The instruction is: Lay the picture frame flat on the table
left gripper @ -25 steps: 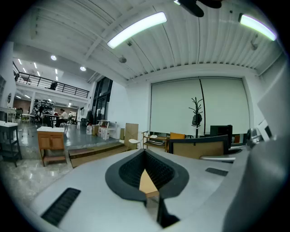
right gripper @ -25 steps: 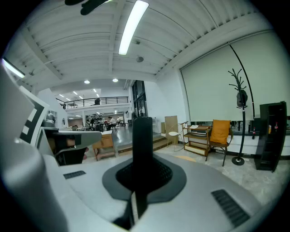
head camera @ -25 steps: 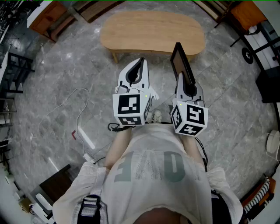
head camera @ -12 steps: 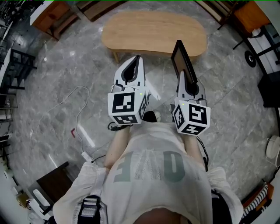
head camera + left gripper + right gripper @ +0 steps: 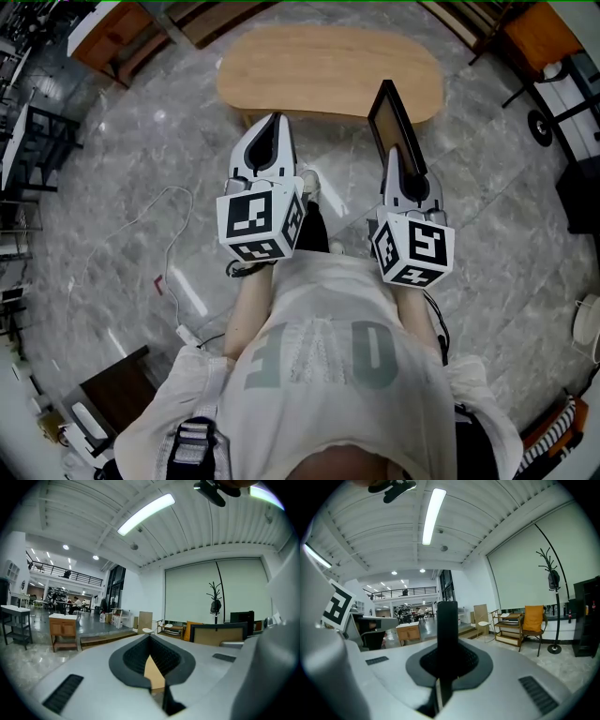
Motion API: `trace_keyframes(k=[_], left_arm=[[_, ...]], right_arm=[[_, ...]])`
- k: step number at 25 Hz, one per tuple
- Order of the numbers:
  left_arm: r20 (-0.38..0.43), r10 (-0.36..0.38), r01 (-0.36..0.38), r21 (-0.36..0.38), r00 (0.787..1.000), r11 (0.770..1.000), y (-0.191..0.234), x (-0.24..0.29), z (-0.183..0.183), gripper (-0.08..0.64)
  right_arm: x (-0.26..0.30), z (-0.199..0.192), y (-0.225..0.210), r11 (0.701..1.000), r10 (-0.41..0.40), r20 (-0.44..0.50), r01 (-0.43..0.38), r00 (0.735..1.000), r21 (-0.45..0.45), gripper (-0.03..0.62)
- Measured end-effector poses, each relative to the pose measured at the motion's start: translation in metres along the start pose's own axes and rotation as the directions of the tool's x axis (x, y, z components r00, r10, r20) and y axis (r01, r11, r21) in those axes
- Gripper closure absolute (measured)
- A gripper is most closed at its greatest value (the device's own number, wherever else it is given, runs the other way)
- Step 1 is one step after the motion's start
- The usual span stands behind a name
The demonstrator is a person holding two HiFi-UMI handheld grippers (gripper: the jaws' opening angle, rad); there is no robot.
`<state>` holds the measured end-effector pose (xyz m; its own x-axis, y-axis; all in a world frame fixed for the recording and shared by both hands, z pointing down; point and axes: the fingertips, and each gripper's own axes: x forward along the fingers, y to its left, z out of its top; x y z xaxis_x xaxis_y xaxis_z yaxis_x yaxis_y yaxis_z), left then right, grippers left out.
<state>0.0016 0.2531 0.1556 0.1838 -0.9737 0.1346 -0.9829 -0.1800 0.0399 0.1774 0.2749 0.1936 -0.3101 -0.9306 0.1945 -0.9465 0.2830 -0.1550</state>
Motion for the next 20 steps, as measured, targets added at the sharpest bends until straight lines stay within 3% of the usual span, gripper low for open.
trace_keyframes(k=[15,20], left_arm=[[0.032,-0.042,0.040,0.040,0.999,0.998,-0.002,0.041,0.012,0.551],[0.010,-0.062,0.061,0.056,0.998,0.997,-0.006,0.059,0.012,0.551]], right_arm=[[0.025,0.013,-0.021,0.998,-0.058,0.064,0.058,0.996,-0.010,0.575],[0.038,0.014,-0.029,0.997,-0.078,0.058,0.078,0.995,0.007,0.575]])
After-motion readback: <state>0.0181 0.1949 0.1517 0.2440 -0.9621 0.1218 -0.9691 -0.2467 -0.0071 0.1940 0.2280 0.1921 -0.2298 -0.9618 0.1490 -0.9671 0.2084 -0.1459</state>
